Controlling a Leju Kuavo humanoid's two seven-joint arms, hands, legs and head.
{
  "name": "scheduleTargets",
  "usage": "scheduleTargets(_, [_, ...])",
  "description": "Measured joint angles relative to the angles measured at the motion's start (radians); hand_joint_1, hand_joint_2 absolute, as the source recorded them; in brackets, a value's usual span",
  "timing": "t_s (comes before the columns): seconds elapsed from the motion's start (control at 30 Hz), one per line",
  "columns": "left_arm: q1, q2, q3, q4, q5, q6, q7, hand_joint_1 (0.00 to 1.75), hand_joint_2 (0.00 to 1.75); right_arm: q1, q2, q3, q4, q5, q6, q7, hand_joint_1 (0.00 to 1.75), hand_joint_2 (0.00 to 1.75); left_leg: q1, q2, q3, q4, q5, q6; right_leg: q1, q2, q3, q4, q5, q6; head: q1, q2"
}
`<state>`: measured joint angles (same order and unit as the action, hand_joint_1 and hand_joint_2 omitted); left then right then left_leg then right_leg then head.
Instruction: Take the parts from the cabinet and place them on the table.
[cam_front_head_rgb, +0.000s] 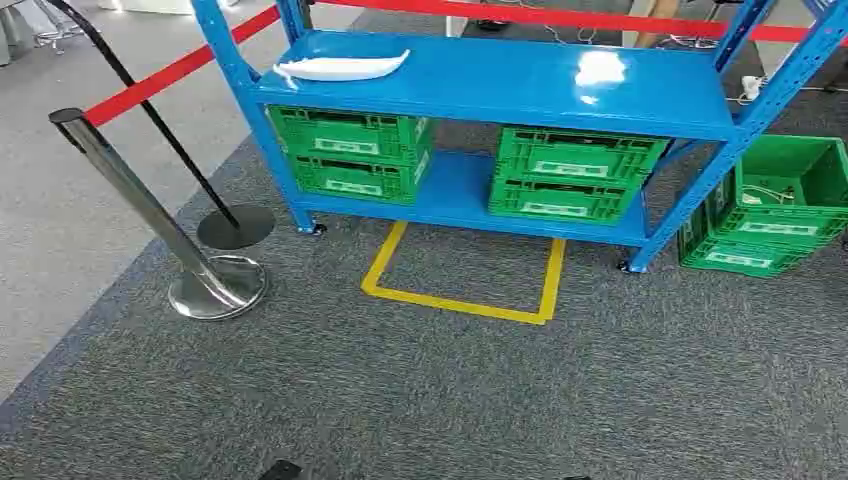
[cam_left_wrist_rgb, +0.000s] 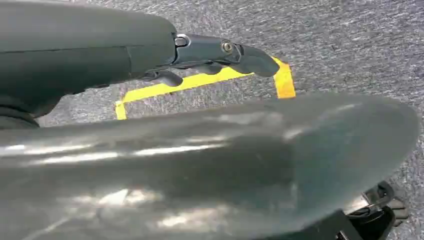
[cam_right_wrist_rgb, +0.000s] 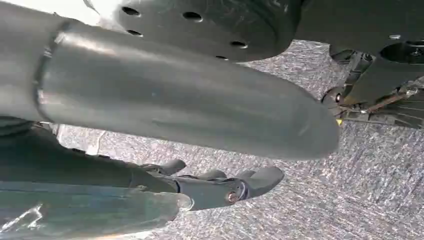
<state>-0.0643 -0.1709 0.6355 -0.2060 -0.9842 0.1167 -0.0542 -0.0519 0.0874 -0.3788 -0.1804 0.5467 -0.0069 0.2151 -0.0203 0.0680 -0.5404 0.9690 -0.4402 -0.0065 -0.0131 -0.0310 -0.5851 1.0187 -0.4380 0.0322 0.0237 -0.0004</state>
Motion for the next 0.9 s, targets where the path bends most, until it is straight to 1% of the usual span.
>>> scheduleTargets(0.13, [0.000,0.000,0.005,0.000,0.010,0.006,0.000,0.00,0.00,0.000,0.000,-0.001,0.000,-0.005,-0.007,0.000,0.00,0.00,0.000,0.000,0.000,0.000,0.000,0.000,0.000,0.000,0.000,0.000,0.000,0.000,0.000,0.000])
scheduleTargets(0.37, [-0.011,0.007,0.024,0.000,0.032,0.006,-0.008,0.00,0.00,0.000,0.000,-0.036,0.000,-0.026,-0.067,-0.016,0.00,0.00,0.000,0.000,0.000,0.000,0.000,0.000,0.000,0.000,0.000,0.000,0.000,0.000,0.000,0.000])
scheduleTargets(0.47, [-0.009,0.013,0.045,0.000,0.057,0.024,-0.009,0.00,0.00,0.001,-0.001,-0.053,0.000,-0.033,-0.097,-0.037,0.00,0.00,0.000,0.000,0.000,0.000,0.000,0.000,0.000,0.000,0.000,0.000,0.000,0.000,0.000,0.000])
scheduleTargets(0.57, [-0.003,0.019,0.078,0.000,0.096,0.074,-0.016,0.00,0.00,0.001,-0.004,-0.073,0.000,-0.043,-0.150,-0.071,0.00,0.00,0.000,0.000,0.000,0.000,0.000,0.000,0.000,0.000,0.000,0.000,0.000,0.000,0.000,0.000])
scheduleTargets(0.7, [-0.003,0.019,0.078,0.000,0.096,0.074,-0.016,0.00,0.00,0.001,-0.004,-0.073,0.000,-0.043,-0.150,-0.071,0.00,0.00,0.000,0.000,0.000,0.000,0.000,0.000,0.000,0.000,0.000,0.000,0.000,0.000,0.000,0.000])
scheduleTargets(0.77, [-0.002,0.021,0.084,0.000,0.106,0.086,-0.021,0.00,0.00,0.002,-0.005,-0.076,0.000,-0.045,-0.159,-0.077,0.00,0.00,0.000,0.000,0.000,0.000,0.000,0.000,0.000,0.000,0.000,0.000,0.000,0.000,0.000,0.000])
scheduleTargets(0.87, [0.000,0.025,0.103,0.000,0.131,0.123,-0.036,0.00,0.00,0.002,-0.006,-0.087,0.000,-0.047,-0.186,-0.095,0.00,0.00,0.000,0.000,0.000,0.000,0.000,0.000,0.000,0.000,0.000,0.000,0.000,0.000,0.000,0.000])
scheduleTargets(0.9, [-0.001,0.051,0.182,0.000,0.230,0.236,-0.128,0.00,0.00,0.006,-0.011,-0.117,0.000,-0.054,-0.238,-0.164,0.00,0.00,0.000,0.000,0.000,0.000,0.000,0.000,0.000,0.000,0.000,0.000,0.000,0.000,0.000,0.000])
